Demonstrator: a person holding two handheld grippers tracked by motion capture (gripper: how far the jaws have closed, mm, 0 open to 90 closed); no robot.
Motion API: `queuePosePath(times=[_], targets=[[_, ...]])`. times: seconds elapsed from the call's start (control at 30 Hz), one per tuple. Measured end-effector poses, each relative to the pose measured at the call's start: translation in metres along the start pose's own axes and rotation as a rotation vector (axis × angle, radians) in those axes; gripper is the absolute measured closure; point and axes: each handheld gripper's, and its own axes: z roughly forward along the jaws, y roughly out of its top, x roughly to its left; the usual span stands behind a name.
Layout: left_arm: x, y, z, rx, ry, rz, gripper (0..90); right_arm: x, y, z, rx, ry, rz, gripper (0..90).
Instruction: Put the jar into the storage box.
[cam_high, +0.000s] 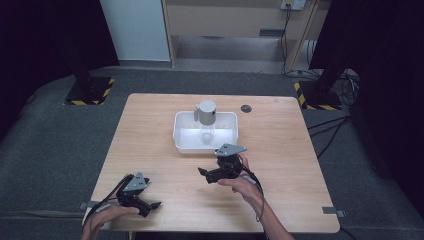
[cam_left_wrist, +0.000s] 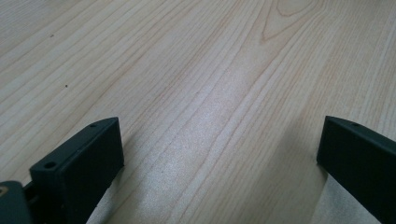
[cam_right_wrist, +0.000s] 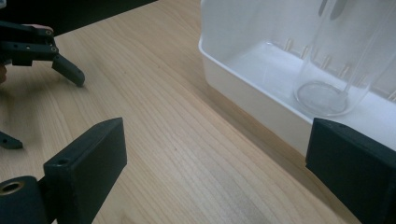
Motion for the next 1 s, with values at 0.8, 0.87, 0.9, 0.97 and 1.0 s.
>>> queuePosePath(times=[0.8, 0.87, 0.9, 0.97, 1.0], targets=[[0.0, 0.0, 0.0, 0.0, 0.0, 0.0, 0.0, 0.011, -0.018, -0.005, 0.022, 0.039, 0.0, 5.2], [0.0, 0.0, 0.0, 0.0, 0.0, 0.0, 0.0, 0.011, -0.02, -0.005, 0.017, 0.036, -0.001, 5.2], [0.0, 0.0, 0.0, 0.0, 0.0, 0.0, 0.0, 0.012, -0.02, -0.006, 0.025, 0.038, 0.0, 5.2], [0.0, 0.0, 0.0, 0.0, 0.0, 0.0, 0.0, 0.012, -0.021, -0.007, 0.023, 0.035, -0.004, 5.2], [0.0, 0.0, 0.0, 0.0, 0.0, 0.0, 0.0, 0.013, -0.021, -0.008, 0.027, 0.036, 0.004, 5.2]])
